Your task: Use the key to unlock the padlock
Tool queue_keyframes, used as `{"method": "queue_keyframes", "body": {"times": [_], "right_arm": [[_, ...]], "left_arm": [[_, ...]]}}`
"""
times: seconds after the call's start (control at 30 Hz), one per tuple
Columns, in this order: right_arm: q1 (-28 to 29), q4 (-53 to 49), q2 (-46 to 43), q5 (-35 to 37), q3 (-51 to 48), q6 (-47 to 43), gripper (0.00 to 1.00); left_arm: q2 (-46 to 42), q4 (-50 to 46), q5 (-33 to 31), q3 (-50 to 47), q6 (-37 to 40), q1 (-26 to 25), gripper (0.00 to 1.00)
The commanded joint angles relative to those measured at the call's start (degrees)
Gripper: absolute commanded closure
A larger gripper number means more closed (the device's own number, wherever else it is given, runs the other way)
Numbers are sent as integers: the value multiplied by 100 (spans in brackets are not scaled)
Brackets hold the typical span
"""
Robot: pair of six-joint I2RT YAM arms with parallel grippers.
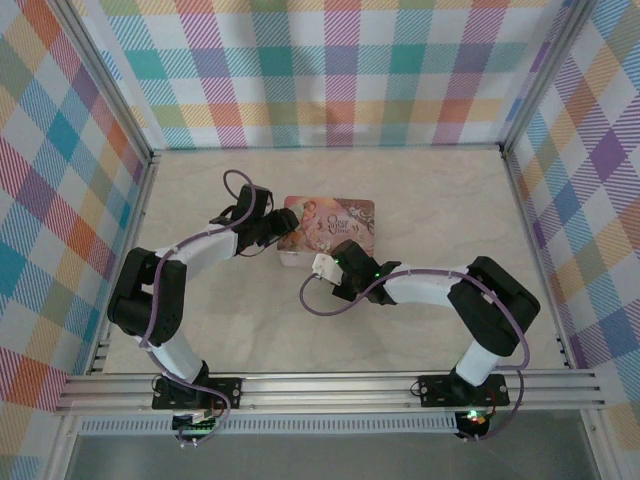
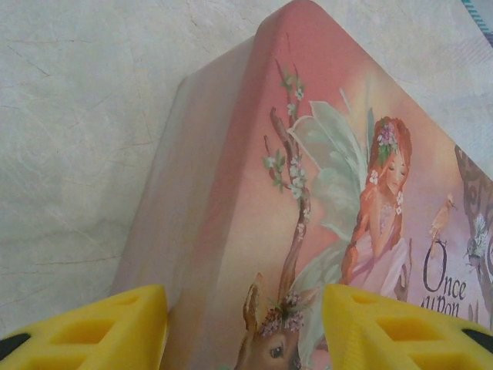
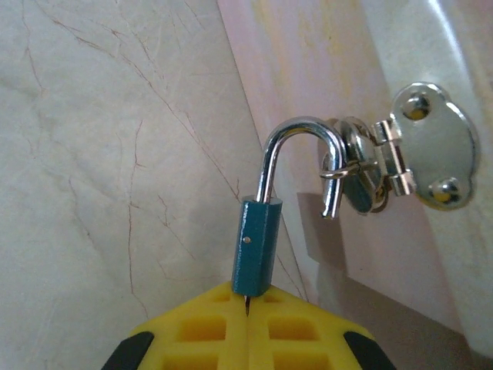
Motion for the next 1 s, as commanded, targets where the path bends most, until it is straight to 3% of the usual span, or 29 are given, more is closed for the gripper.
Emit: {"method": "queue_keyframes", "body": {"times": [0.0, 0.97], "right_arm": [[56, 516, 43, -83, 181, -247, 100], [56, 653, -108, -43, 205, -266, 100]], "left_arm": [[98, 152, 367, 66, -46, -8, 45], [13, 258, 488, -104, -163, -8, 46]]}}
